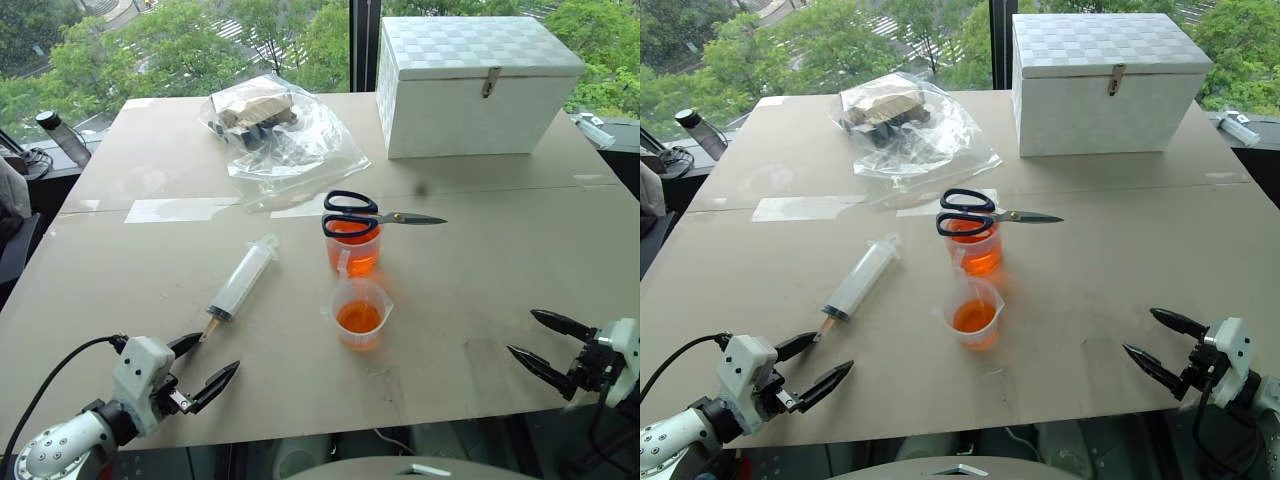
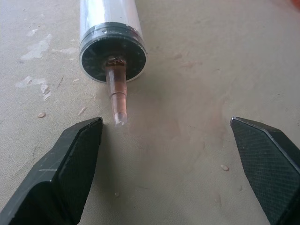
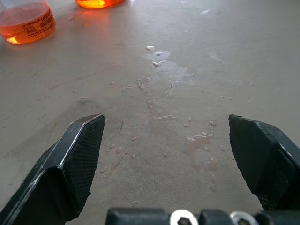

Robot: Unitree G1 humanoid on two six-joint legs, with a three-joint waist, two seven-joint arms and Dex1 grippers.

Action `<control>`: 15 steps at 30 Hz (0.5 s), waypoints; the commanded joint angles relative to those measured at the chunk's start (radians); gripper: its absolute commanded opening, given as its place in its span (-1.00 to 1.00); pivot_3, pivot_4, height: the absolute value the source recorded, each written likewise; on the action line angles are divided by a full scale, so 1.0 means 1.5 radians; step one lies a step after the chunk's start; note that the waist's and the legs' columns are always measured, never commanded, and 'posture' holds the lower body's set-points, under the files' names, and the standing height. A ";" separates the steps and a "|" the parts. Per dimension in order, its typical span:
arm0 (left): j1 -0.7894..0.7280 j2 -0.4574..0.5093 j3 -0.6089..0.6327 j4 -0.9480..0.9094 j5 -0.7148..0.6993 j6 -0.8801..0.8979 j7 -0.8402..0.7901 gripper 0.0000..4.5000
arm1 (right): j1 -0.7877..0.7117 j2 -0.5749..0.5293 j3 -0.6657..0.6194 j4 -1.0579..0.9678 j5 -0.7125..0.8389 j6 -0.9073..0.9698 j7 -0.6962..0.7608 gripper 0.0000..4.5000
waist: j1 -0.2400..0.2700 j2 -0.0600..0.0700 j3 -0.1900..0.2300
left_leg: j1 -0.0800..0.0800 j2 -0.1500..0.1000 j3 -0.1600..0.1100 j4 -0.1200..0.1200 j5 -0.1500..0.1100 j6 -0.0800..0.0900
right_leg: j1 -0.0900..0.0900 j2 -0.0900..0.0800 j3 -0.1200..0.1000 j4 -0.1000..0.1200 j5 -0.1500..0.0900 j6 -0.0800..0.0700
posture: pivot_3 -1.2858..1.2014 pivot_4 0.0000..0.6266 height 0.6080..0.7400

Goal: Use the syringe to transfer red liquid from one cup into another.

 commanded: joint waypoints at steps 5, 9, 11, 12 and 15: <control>0.003 0.012 0.001 0.015 -0.004 -0.016 -0.003 0.97 | -0.008 -0.006 -0.013 -0.019 0.014 -0.003 0.000 1.00 | 0.000 0.001 -0.001 | 0.000 0.000 0.000 0.000 0.000 0.000 | 0.000 0.000 0.000 0.000 0.000 0.000 | 0.03 -0.52 1.00; 0.014 0.015 0.003 0.022 -0.002 -0.025 -0.012 0.97 | -0.017 -0.007 -0.010 -0.021 0.013 0.002 0.000 1.00 | -0.001 0.002 -0.001 | 0.000 0.000 0.000 0.000 0.000 0.000 | 0.000 0.000 0.000 0.000 0.000 0.000 | 0.03 -0.52 1.00; 0.016 0.015 0.003 0.026 -0.002 -0.029 -0.014 0.97 | -0.021 -0.008 -0.008 -0.018 0.012 0.003 0.001 1.00 | -0.002 0.002 -0.001 | 0.000 0.000 0.000 0.000 0.000 0.000 | 0.000 0.000 0.000 0.000 0.000 0.000 | 0.03 -0.52 1.00; 0.016 0.015 0.003 0.027 -0.003 -0.030 -0.014 0.97 | -0.024 -0.008 -0.008 -0.017 0.012 0.003 0.001 1.00 | -0.002 0.002 -0.001 | 0.000 0.000 0.000 0.000 0.000 0.000 | 0.000 0.000 0.000 0.000 0.000 0.000 | 0.03 -0.52 1.00; 0.015 0.016 0.002 0.029 -0.004 -0.033 -0.013 0.97 | -0.031 -0.009 -0.006 -0.013 0.010 0.004 0.002 1.00 | -0.003 0.002 -0.001 | 0.000 0.000 0.000 0.000 0.000 0.000 | 0.000 0.000 0.000 0.000 0.000 0.000 | 0.03 -0.52 1.00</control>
